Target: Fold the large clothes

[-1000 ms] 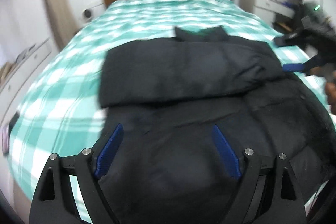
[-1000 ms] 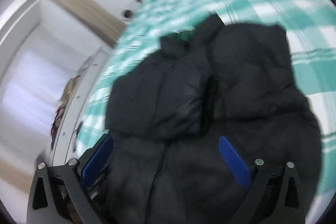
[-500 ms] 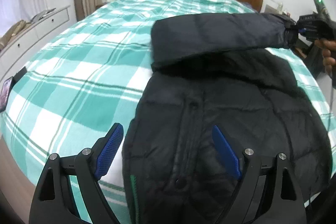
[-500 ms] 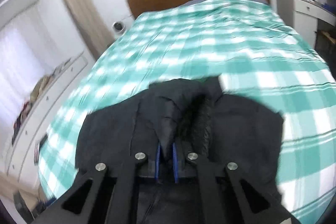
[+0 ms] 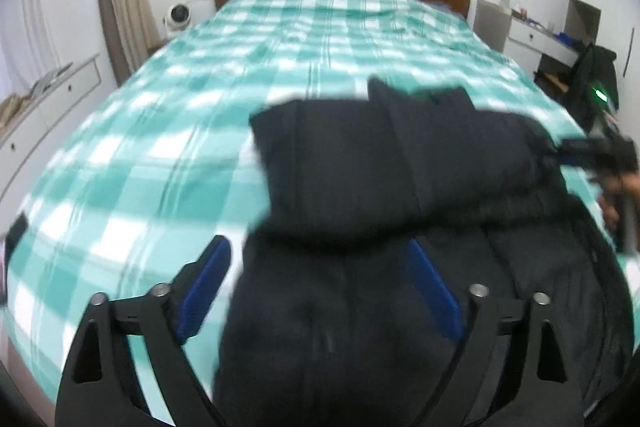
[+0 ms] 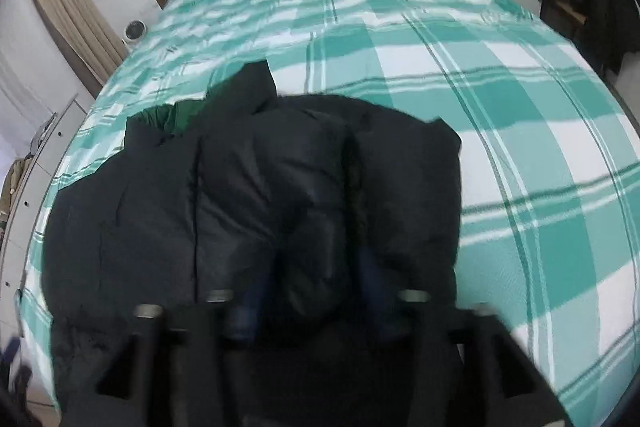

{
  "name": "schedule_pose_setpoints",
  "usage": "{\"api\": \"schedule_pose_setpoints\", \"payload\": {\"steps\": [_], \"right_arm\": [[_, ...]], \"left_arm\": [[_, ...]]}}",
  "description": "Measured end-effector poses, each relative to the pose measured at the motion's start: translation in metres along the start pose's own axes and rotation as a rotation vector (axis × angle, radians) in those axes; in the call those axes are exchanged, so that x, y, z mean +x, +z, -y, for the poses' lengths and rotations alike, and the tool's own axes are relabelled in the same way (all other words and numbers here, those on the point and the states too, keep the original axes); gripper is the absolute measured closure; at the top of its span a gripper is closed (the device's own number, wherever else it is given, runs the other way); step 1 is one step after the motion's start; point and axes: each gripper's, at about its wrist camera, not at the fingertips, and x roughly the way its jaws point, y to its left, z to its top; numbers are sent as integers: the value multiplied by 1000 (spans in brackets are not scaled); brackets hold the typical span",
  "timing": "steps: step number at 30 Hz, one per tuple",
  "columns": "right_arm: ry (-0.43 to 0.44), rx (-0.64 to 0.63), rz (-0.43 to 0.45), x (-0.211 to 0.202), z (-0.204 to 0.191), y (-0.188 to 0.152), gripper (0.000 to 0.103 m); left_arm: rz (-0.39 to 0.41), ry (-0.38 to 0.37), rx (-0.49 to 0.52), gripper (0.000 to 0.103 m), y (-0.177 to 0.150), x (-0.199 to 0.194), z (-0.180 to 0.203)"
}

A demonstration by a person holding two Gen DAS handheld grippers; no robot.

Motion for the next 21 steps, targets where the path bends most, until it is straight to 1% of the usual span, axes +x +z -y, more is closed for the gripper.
{"api": "schedule_pose_setpoints", "payload": {"steps": [2, 3, 5, 6, 7, 8, 10, 12, 13, 14, 15, 17, 19, 21], "right_arm": [[-6, -28, 61, -23, -4, 2, 40], [2, -74, 116, -38, -14, 4, 40], [47, -146, 174, -52, -28, 8, 40], [97, -204, 195, -53, -41, 11, 40], [121, -240, 195, -50, -49, 13, 40], [133, -270, 187, -41, -57, 14, 40], [129, -301, 157, -17, -65, 14, 40], [78, -297, 50, 30, -61, 9, 40], [76, -277, 3, 48, -55, 3, 40], [78, -260, -16, 61, -50, -1, 40], [77, -249, -9, 66, -47, -4, 40], [74, -231, -14, 70, -45, -6, 40], [69, -233, -19, 73, -44, -7, 40], [73, -238, -22, 74, -43, -9, 40]], "left_arm": [[13, 3, -5, 8, 29, 22, -2], [10, -4, -2, 8, 38, 32, -1], [11, -6, 10, 8, 55, 59, 3], [14, -3, 20, 8, 60, 74, 6], [6, 3, 28, 8, 60, 87, 8], [-15, 17, 41, 8, 58, 104, 11], [-69, 34, 54, 8, 50, 128, 14], [-114, 26, 44, 6, 36, 146, 13], [-134, 7, 22, 4, 30, 152, 9], [-156, -13, -11, 2, 27, 159, 4], [-182, -34, -56, 1, 25, 166, -3], [-207, -53, -85, 1, 24, 174, -6], [-212, -46, -78, 1, 24, 172, -4], [-212, -16, -53, 2, 27, 160, 0]]}}
